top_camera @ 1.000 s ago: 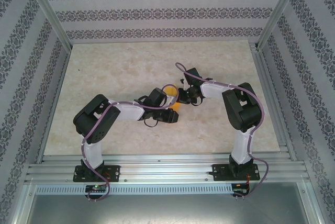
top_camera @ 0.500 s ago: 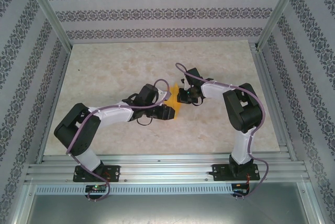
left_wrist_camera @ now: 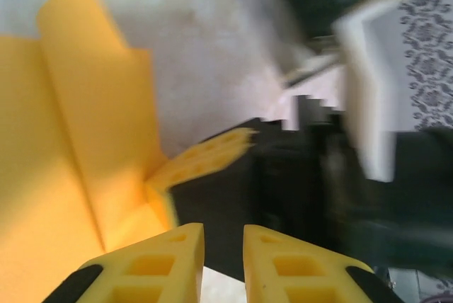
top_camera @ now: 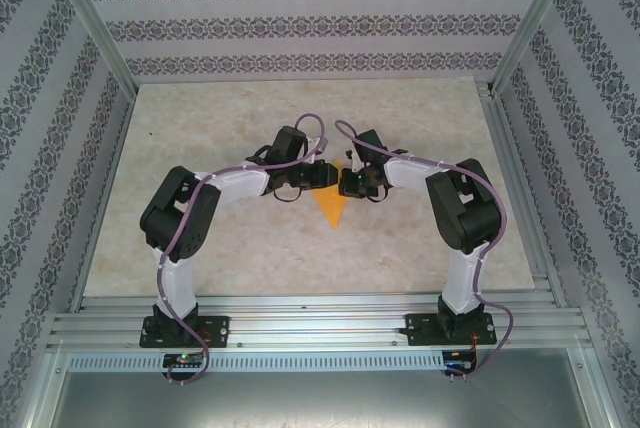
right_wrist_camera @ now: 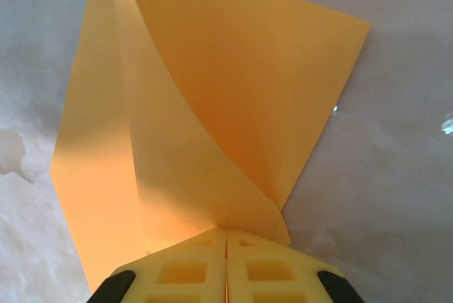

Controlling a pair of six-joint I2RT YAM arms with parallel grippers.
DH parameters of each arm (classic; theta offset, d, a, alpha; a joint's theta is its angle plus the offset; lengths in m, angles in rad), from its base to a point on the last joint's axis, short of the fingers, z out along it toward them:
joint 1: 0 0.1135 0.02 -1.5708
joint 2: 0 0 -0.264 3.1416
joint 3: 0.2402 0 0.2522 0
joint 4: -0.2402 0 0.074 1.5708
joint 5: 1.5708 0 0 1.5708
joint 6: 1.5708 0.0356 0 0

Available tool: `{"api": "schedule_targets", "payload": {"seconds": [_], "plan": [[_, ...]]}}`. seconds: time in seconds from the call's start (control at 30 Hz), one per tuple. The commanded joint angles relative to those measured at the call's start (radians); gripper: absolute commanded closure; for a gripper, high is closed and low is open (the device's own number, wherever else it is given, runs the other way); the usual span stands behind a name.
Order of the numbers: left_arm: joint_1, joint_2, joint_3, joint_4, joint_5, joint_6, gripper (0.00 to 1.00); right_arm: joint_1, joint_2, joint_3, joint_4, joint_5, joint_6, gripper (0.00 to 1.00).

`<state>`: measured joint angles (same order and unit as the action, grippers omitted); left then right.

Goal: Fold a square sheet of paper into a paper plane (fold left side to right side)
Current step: Fourth fold the wing at the center of the table.

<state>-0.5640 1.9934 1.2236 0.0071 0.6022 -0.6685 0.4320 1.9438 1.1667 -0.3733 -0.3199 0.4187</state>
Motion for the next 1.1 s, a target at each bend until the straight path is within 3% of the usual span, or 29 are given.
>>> {"api": "schedule_targets", "payload": {"seconds": [0.0, 0.5, 0.77, 0.9, 1.07], "plan": [[-0.001, 0.045, 0.033, 0.019, 0.006, -0.060, 0.79, 0.008, 0.041, -0.019, 0.002, 0.025, -0.015, 0.92], [-0.008, 0.148, 0.028, -0.011, -0.025, -0.106, 0.84, 0.013, 0.004, -0.008, 0.012, 0.006, -0.012, 0.92], [-0.016, 0.160, 0.018, -0.066, -0.080, -0.094, 0.85, -0.007, -0.120, -0.006, 0.009, -0.010, -0.008, 0.80], [-0.018, 0.154, 0.011, -0.074, -0.093, -0.089, 0.86, -0.011, -0.228, -0.056, 0.006, -0.001, -0.007, 0.73], [-0.017, 0.150, 0.009, -0.073, -0.094, -0.089, 0.86, 0.030, -0.321, -0.211, 0.099, -0.100, 0.067, 0.78]]}}
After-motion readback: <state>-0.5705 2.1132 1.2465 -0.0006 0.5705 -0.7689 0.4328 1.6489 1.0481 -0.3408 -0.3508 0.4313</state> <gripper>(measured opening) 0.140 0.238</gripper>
